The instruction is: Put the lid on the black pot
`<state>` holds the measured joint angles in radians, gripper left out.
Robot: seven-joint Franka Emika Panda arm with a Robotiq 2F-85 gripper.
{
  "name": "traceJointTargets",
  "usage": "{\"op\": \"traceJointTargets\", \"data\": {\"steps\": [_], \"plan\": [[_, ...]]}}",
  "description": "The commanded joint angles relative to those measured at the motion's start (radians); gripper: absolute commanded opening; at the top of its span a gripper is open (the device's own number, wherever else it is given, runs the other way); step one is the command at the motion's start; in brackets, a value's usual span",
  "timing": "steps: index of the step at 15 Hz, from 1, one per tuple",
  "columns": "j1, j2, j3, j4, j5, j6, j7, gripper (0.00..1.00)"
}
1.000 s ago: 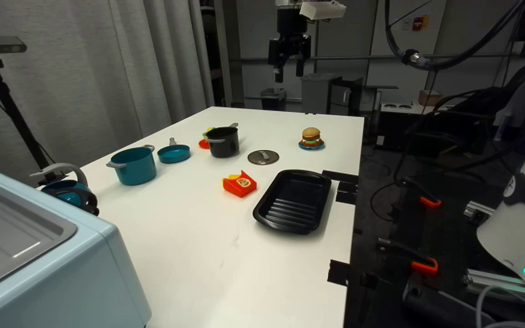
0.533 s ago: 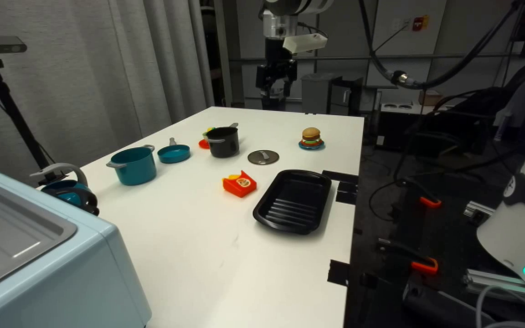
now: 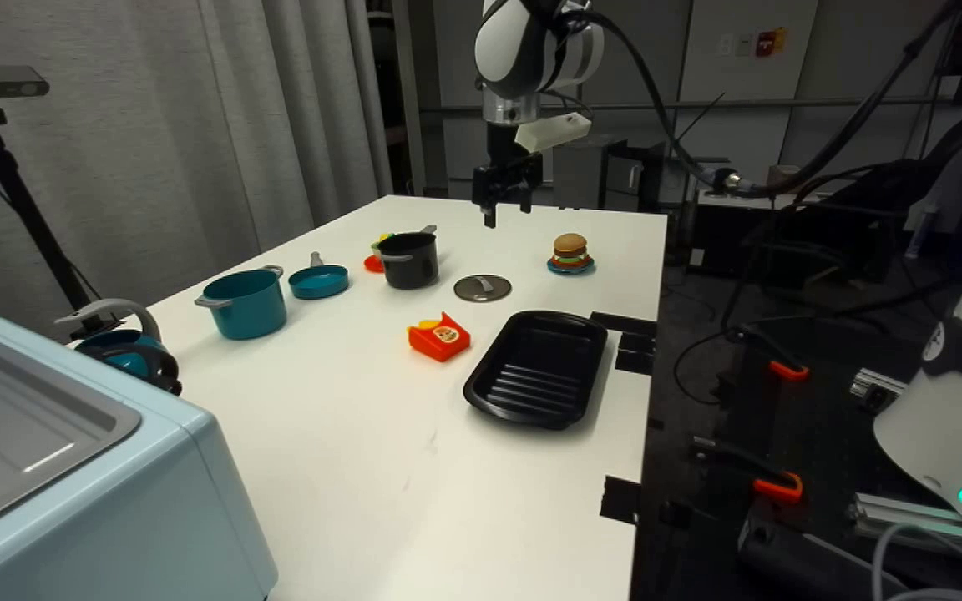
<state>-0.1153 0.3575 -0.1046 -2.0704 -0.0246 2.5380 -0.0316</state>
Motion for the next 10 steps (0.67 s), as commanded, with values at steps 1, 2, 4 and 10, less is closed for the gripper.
{"op": "traceJointTargets", "data": {"steps": [1, 2, 4, 10], "plan": [[0.001, 0.082, -0.004, 0.067, -0.001, 0.019, 0.024, 1.00], [0.001, 0.100, -0.004, 0.084, -0.002, 0.019, 0.023, 1.00], [0.005, 0.133, -0.006, 0.106, -0.005, 0.019, 0.034, 1.00], [0.007, 0.140, 0.002, 0.087, -0.008, 0.007, 0.026, 1.00]]}}
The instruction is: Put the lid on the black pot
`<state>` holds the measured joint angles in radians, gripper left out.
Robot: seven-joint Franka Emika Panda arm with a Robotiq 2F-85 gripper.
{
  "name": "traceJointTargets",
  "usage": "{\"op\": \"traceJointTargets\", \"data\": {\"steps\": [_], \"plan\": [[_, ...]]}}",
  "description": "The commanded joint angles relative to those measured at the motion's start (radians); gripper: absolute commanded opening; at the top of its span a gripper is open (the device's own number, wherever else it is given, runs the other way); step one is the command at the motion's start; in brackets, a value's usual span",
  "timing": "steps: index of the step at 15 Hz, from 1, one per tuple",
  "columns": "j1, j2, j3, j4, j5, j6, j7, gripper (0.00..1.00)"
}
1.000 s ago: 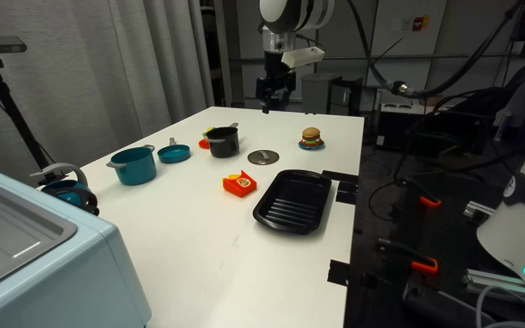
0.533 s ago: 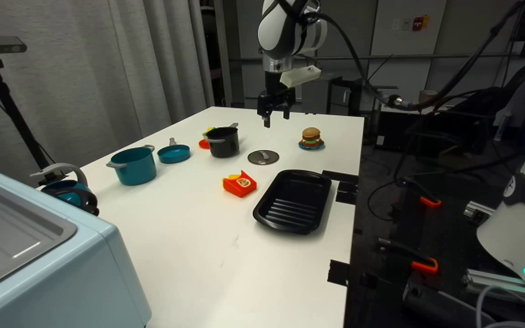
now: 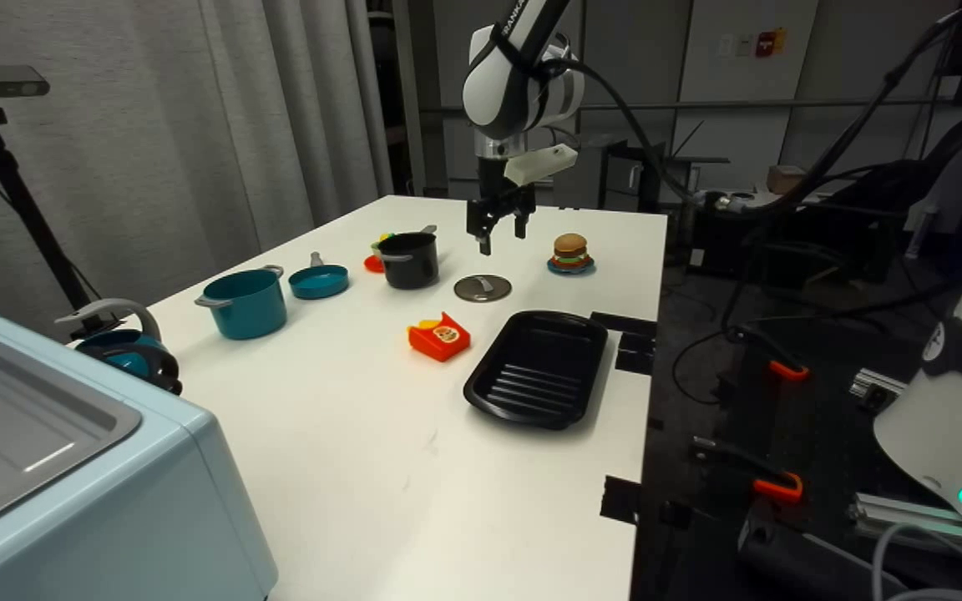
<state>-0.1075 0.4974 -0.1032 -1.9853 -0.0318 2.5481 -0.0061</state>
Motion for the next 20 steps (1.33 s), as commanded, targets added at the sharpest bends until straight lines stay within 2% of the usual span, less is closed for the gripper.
{"op": "traceJointTargets", "data": {"steps": [1, 6, 9, 18, 20], "plan": [[-0.002, -0.001, 0.001, 0.002, -0.001, -0.003, 0.000, 1.00], [0.002, 0.005, -0.001, 0.004, 0.000, 0.013, 0.013, 1.00], [-0.004, 0.040, 0.006, 0.052, 0.021, -0.002, 0.029, 1.00], [0.020, 0.146, 0.029, 0.075, 0.062, 0.081, 0.121, 1.00], [0.009, 0.178, 0.031, 0.136, 0.070, 0.060, 0.111, 1.00]]}}
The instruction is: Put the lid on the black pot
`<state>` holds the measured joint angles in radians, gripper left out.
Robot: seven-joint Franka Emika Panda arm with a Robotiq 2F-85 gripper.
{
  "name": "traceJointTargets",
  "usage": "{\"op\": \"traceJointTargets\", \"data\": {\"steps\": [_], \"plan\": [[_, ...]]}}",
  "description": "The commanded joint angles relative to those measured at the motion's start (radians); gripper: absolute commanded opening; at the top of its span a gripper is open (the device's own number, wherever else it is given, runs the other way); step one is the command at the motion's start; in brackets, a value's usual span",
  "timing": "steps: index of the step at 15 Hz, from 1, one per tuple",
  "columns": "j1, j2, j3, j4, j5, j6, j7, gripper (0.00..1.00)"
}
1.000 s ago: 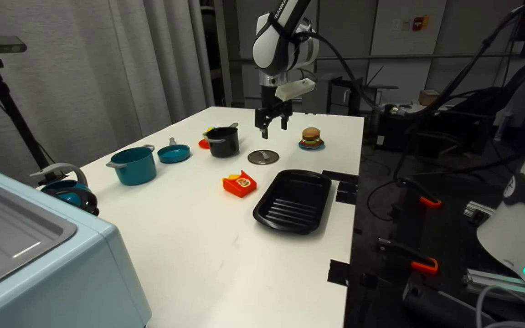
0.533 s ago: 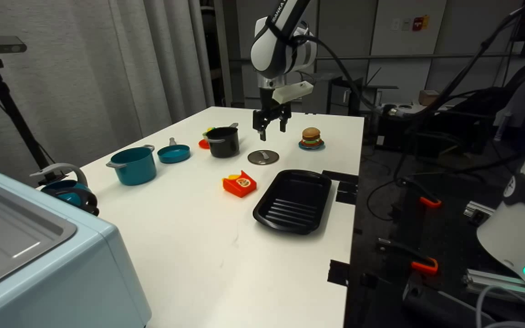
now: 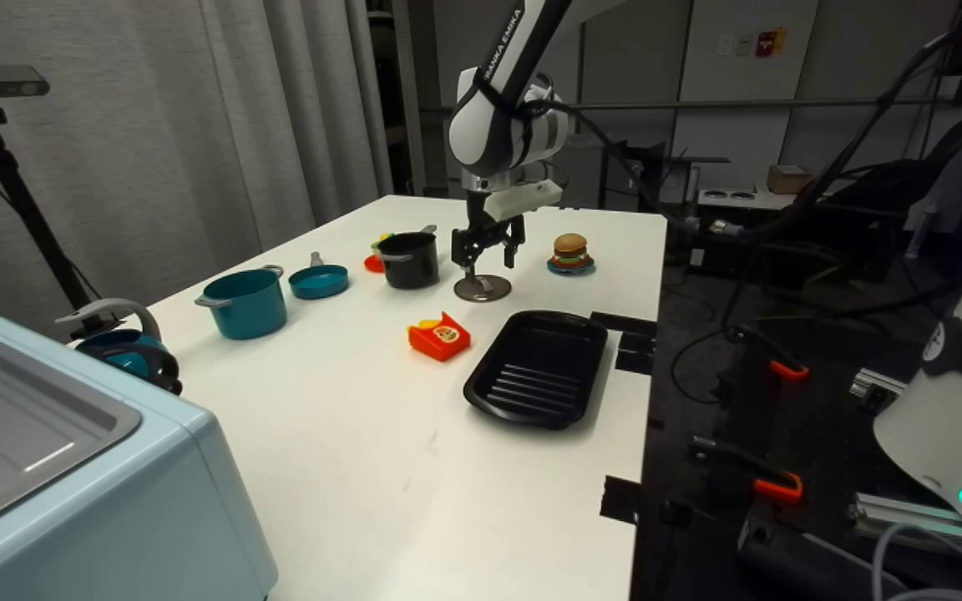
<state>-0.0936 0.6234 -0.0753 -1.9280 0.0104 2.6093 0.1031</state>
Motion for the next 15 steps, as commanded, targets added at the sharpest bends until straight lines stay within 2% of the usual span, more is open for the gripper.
{"op": "traceJointTargets", "data": {"steps": [1, 7, 14, 15], "plan": [[-0.007, 0.061, 0.004, 0.097, 0.030, -0.005, 0.000, 1.00], [-0.008, 0.115, 0.003, 0.180, 0.040, -0.016, 0.003, 1.00], [-0.003, 0.158, 0.001, 0.199, 0.043, -0.013, 0.023, 1.00], [-0.002, 0.163, 0.001, 0.198, 0.045, -0.011, 0.029, 0.75]]}}
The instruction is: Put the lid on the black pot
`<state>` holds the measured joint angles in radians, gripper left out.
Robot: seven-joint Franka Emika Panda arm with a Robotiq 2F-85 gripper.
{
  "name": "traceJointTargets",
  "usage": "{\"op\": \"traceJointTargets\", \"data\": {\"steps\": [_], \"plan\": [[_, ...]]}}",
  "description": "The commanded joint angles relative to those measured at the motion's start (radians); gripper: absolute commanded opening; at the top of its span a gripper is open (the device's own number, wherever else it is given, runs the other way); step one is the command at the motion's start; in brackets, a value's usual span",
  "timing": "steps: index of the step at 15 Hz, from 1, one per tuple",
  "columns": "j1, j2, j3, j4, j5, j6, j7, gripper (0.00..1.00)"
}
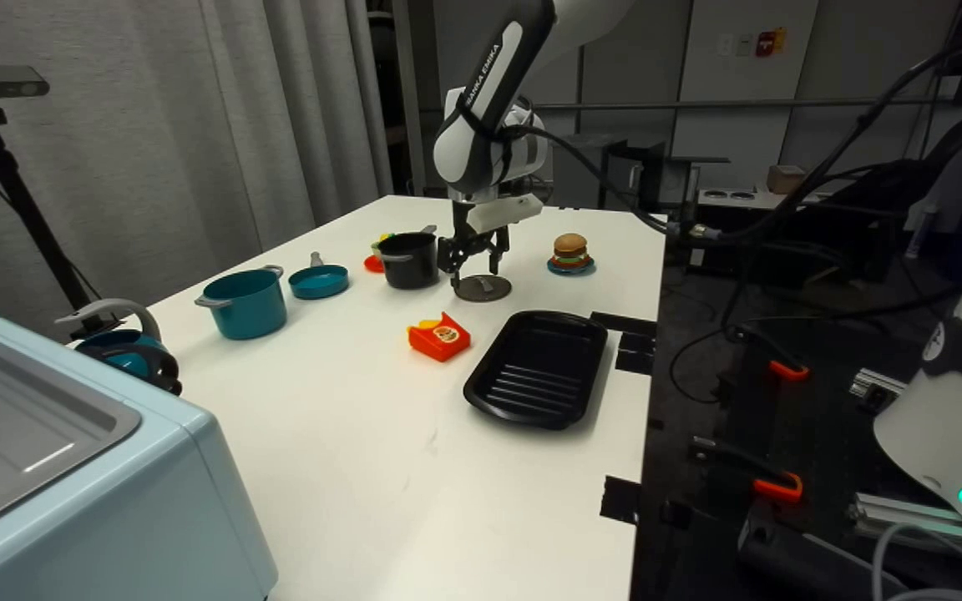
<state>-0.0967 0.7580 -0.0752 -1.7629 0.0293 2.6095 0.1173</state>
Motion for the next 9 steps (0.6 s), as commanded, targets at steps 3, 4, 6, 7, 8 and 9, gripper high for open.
{"op": "traceJointTargets", "data": {"steps": [3, 4, 6, 7, 8, 9], "plan": [[0.001, 0.032, 0.002, 0.036, 0.030, -0.013, 0.028, 0.58], [0.000, 0.031, 0.001, 0.040, 0.030, -0.015, 0.030, 0.51], [-0.001, 0.031, 0.001, 0.043, 0.032, -0.017, 0.036, 0.36], [-0.001, 0.030, 0.001, 0.043, 0.033, -0.017, 0.037, 0.29], [-0.002, 0.029, 0.001, 0.045, 0.034, -0.019, 0.038, 0.21], [-0.002, 0.027, 0.001, 0.045, 0.035, -0.020, 0.040, 0.15]]}}
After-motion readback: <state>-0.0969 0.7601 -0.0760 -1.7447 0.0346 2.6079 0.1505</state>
